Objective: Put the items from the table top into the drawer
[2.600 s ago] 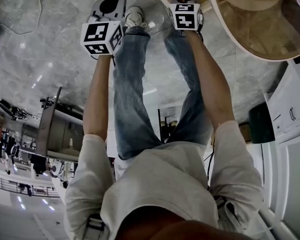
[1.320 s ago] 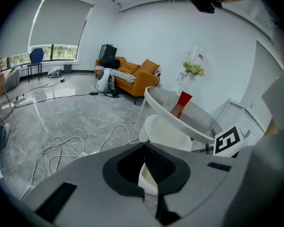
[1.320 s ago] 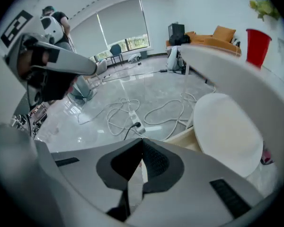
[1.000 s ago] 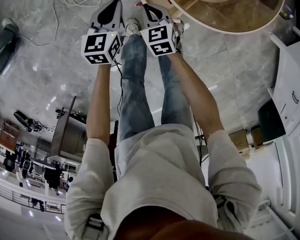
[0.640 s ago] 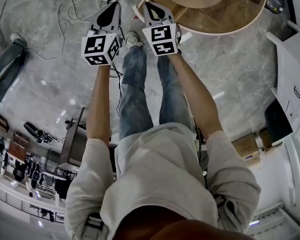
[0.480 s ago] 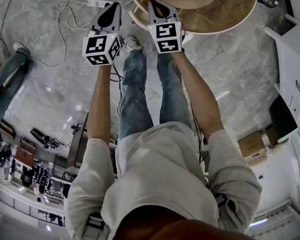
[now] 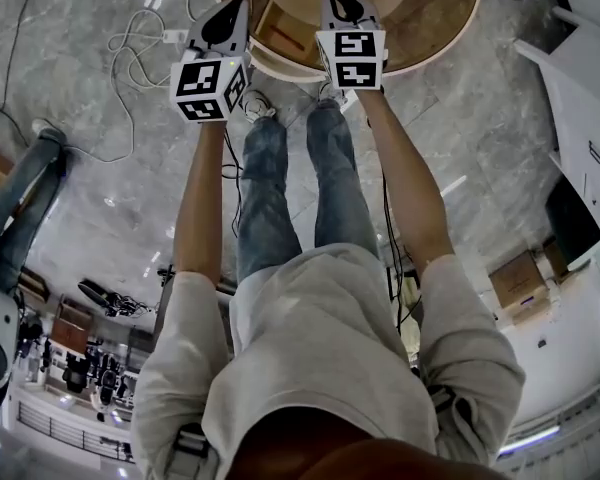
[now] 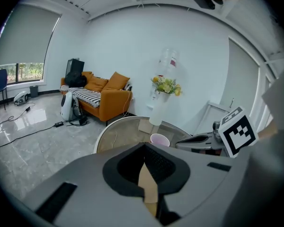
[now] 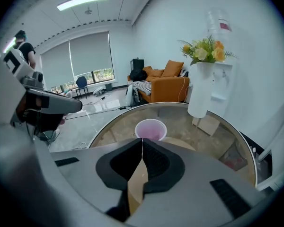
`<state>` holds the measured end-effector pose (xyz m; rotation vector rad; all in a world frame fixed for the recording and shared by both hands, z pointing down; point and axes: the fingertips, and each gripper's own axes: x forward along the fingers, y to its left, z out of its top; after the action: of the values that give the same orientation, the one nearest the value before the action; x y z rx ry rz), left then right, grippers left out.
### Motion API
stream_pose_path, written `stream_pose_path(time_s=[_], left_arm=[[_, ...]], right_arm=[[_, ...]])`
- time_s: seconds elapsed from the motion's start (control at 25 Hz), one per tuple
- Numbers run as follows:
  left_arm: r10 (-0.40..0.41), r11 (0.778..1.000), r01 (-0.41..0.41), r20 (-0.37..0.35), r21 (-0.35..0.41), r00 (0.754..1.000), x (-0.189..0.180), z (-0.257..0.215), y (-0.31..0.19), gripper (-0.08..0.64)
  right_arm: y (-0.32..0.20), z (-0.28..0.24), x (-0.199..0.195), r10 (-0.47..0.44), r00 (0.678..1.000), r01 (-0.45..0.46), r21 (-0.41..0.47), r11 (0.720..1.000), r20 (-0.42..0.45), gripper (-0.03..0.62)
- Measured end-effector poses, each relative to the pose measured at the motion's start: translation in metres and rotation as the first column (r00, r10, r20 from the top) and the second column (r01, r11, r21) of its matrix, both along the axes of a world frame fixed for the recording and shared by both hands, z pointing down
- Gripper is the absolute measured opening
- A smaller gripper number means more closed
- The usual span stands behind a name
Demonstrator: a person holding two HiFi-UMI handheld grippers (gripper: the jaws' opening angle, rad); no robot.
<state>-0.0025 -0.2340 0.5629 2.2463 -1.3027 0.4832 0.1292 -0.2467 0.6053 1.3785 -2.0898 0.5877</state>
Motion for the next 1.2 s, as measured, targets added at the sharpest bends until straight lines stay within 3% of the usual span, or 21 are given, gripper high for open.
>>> stream_pose_path(time_s=[0.08, 0.16, 0.32, 0.44, 0.64, 0.72, 1.2], left_arm=[[0.003, 1.0, -0.003, -0.001, -0.003, 1.0, 0.004, 0.001, -0.002, 0.015], [0.0, 1.0, 0.0, -0.002, -0.011, 1.0, 0.004, 0.004, -0.001, 0.015], [-0.019, 0.999, 0.019, -0.003, -0.031, 1.0, -0.002, 0.012, 0.007, 0.015], [-0.037, 0.998, 0.037, -0.001, -0.042, 0.999, -0.009, 0.017, 0.014, 0.015], [-0.062, 0.997, 0.062, 0.002, -0.046, 0.998, -0.023, 0.017, 0.016, 0.015], [-0.072, 0.996, 0.072, 0.002, -0.046, 0.997, -0.03, 0.017, 0.016, 0.015], [-0.123, 0.992, 0.123, -0.007, -0.026, 0.992, -0.052, 0.006, 0.023, 0.015]], right_arm=[[-0.005, 0.001, 0.003, -0.022, 1.0, 0.022, 0.007, 1.0, -0.021, 0.032], [-0.01, 0.004, -0.001, -0.079, 0.995, 0.08, 0.02, 0.997, -0.06, 0.098], [-0.013, 0.011, -0.013, -0.211, 0.962, 0.222, 0.048, 0.974, -0.171, 0.114], [-0.016, 0.017, -0.021, -0.263, 0.942, 0.278, 0.044, 0.959, -0.21, 0.117], [-0.028, 0.028, -0.03, -0.291, 0.924, 0.306, 0.021, 0.952, -0.246, 0.088], [-0.033, 0.028, -0.032, -0.291, 0.92, 0.307, 0.021, 0.952, -0.261, 0.041], [-0.016, 0.01, -0.055, -0.3, 0.929, 0.317, 0.049, 0.947, -0.215, 0.037]])
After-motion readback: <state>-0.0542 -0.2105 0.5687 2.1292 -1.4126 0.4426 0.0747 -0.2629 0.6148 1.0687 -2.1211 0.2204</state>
